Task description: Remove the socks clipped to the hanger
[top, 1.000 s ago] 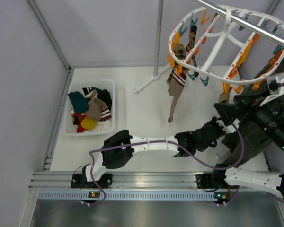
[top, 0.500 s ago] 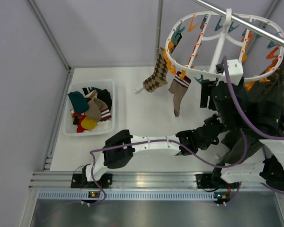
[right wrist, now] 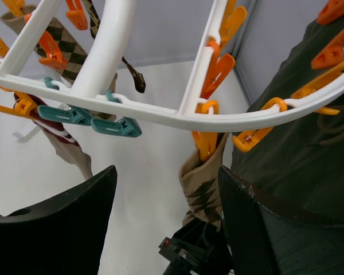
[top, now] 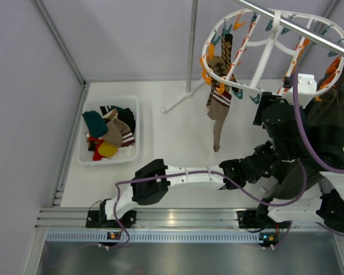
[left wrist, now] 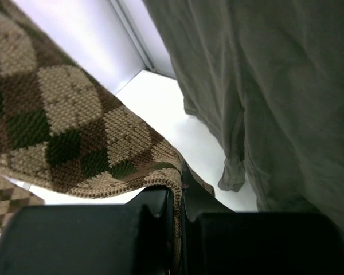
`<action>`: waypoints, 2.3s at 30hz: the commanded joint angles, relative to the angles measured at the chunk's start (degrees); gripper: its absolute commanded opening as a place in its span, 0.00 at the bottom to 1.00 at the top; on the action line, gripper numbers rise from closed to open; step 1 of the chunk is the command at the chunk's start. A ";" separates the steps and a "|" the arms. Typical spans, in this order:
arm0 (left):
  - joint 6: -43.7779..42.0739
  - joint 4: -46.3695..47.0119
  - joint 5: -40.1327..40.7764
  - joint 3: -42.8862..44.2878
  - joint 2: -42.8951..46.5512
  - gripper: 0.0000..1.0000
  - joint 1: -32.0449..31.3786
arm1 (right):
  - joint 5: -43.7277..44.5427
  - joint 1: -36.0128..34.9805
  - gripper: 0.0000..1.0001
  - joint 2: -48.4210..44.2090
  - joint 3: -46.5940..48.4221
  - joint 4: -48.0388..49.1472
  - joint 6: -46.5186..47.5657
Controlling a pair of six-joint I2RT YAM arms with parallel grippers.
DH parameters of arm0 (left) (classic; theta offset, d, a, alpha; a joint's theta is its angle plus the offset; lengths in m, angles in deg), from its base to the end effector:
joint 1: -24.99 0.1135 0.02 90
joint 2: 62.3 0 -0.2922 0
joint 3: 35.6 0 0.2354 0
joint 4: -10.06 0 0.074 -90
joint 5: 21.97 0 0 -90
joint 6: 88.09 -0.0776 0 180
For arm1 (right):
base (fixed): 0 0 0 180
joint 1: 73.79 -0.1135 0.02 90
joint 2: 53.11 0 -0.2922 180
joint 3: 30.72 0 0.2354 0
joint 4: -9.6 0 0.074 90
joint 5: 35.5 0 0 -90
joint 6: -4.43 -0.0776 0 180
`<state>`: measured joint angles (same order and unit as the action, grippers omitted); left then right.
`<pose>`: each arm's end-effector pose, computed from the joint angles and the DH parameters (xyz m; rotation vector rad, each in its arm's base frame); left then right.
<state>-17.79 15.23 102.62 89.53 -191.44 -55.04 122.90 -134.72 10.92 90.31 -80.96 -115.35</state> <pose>0.1433 -0.5608 0.3265 0.8351 1.3242 -0.3634 0.1144 0.0573 0.5169 0.1384 1.7731 -0.1600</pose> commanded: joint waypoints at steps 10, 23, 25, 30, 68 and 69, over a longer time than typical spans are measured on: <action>-3.32 -0.25 -3.65 11.52 -4.09 0.00 -2.06 | 5.78 4.76 0.68 -0.48 0.35 -9.03 0.42; -4.64 -0.43 -7.60 14.44 -5.59 0.00 -3.64 | 6.31 9.86 0.68 -3.56 -5.71 -0.68 8.86; -4.73 -0.43 -8.48 14.35 -5.68 0.00 -3.64 | 5.87 9.95 0.68 -3.56 -5.54 -0.24 9.39; -4.47 -1.14 -12.53 13.38 -5.51 0.00 -3.64 | 1.29 9.95 0.67 -4.09 -5.09 3.44 12.19; -3.68 -0.96 -13.94 10.75 -1.82 0.00 -3.64 | 7.89 20.58 0.60 -6.90 -21.26 30.97 38.31; -3.24 -0.96 -13.59 10.75 -1.82 0.00 -3.64 | 7.89 20.50 0.60 -7.08 -21.70 31.05 38.31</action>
<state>-22.03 13.46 88.00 97.68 -195.96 -58.32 129.72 -114.98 5.18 68.47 -51.45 -77.12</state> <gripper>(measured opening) 0.027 0.602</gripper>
